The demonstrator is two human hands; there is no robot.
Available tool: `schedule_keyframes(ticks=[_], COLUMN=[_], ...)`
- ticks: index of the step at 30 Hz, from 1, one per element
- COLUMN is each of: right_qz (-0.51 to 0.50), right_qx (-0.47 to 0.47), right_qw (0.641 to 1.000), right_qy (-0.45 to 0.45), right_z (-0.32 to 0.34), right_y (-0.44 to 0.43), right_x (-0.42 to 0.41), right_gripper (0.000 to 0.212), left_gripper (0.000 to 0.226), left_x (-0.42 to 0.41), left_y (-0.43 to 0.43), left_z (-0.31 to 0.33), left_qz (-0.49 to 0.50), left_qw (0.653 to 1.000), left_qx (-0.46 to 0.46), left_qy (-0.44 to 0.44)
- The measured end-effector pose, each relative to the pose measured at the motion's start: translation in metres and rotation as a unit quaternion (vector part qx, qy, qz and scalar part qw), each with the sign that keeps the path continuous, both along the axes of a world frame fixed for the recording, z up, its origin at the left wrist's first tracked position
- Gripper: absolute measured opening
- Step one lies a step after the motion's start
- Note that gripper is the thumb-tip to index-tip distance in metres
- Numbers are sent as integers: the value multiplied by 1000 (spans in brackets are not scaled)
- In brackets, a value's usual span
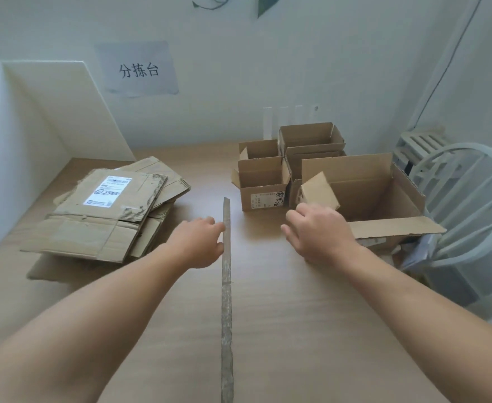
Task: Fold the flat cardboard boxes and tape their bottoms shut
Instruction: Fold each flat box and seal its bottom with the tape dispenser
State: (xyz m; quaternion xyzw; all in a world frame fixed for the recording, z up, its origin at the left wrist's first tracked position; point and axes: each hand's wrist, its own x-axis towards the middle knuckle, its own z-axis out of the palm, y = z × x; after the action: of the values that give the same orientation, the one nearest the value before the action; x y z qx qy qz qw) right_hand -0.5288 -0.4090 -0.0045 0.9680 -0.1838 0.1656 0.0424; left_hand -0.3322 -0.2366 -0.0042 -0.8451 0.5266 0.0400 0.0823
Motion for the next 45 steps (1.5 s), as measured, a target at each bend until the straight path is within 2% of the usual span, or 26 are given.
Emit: schedule_keyframes(ticks=[2,8,14,21,25,27,28,30,32,34,37,41,43,45], right_qz=[23,41,54,-27,-55,-77,-93,-142,-186,-195,-178,-168,-170,-154], right_qx=[-5,42,31,125,223,293,327,402,491,560,627,679,686,700], right_qw=[1000,994,987,978,959,947,939,900,831,779,735,667,639,613], right_qy=[8,89,147,165,164,111,54,-87,-184,-203,-187,-256,-303,-332], right_z=[1,3,-5,-39,-56,-63,-65,-67,-68,-66,-59,-31,-21,-16], right_y=[24,99,171,233,247,249,250,253,256,259,264,271,275,281], right_x=[28,118,209,276,281,274,269,256,241,224,204,165,138,108], right_gripper=[24,39,30,34,40,49,51,44,37,41,60,91,86,66], left_gripper=[40,38,43,61,53,42,36,30,27,19,21,22,26,29], left_x=[12,66,143,244,266,264,262,258,252,240,214,162,132,106], left_y=[23,110,196,240,247,248,250,253,257,262,270,294,310,326], left_z=[0,10,4,-37,-65,-74,-75,-70,-56,-35,0,41,53,53], left_qz=[6,50,87,20,-26,-43,-49,-46,-42,-45,-70,-93,-40,25], left_qw=[1000,996,993,999,994,981,973,952,927,906,878,848,834,829], left_qx=[-3,-24,12,11,-100,-179,-218,-295,-365,-416,-472,-519,-530,-523], left_qy=[-23,-65,-75,-43,-39,-55,-63,-69,-73,-63,-29,58,147,198])
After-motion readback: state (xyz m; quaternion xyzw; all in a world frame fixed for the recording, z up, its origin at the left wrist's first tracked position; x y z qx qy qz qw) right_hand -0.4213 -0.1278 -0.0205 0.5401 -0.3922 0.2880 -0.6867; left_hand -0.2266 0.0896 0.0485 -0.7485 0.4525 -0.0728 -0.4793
